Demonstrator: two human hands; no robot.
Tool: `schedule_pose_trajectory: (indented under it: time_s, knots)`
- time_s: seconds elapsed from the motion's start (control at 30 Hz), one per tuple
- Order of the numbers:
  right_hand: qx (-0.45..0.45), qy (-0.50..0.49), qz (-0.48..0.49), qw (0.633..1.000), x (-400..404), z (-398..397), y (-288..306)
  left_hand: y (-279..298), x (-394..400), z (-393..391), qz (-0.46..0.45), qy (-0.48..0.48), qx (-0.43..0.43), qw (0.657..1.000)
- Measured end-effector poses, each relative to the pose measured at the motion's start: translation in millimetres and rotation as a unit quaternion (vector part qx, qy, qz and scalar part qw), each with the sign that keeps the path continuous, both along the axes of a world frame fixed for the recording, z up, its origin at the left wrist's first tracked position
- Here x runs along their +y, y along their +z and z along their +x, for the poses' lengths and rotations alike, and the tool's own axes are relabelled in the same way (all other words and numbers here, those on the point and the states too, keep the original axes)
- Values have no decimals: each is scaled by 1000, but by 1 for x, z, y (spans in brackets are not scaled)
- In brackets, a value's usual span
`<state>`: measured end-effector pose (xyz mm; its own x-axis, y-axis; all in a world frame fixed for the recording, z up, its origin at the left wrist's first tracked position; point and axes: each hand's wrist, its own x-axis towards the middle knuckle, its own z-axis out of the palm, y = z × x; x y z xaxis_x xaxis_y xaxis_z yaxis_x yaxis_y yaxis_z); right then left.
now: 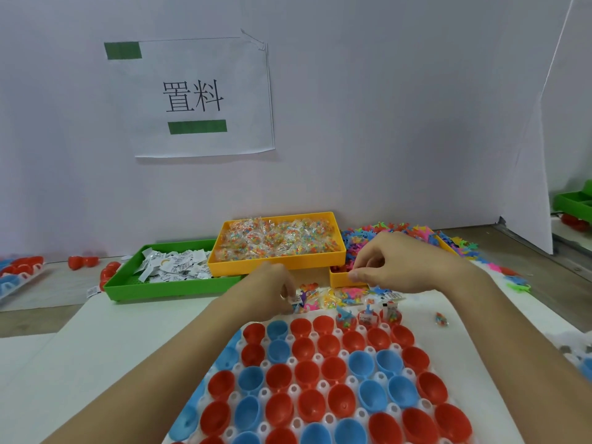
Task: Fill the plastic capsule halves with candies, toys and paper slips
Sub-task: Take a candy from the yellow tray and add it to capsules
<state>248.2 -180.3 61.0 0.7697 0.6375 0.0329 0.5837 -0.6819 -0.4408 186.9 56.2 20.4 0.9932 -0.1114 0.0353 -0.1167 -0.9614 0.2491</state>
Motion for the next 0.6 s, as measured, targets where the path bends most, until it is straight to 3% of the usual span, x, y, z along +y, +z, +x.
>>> schedule_pose_trajectory:
  time_s: [0.27, 0.6]
  knots:
    - [7, 2, -4, 1000, 2, -1, 0, -13, -9, 8, 11, 25, -40, 999]
    - [16, 4, 35, 999, 5, -9, 7, 17, -5, -20, -186, 66, -165, 966]
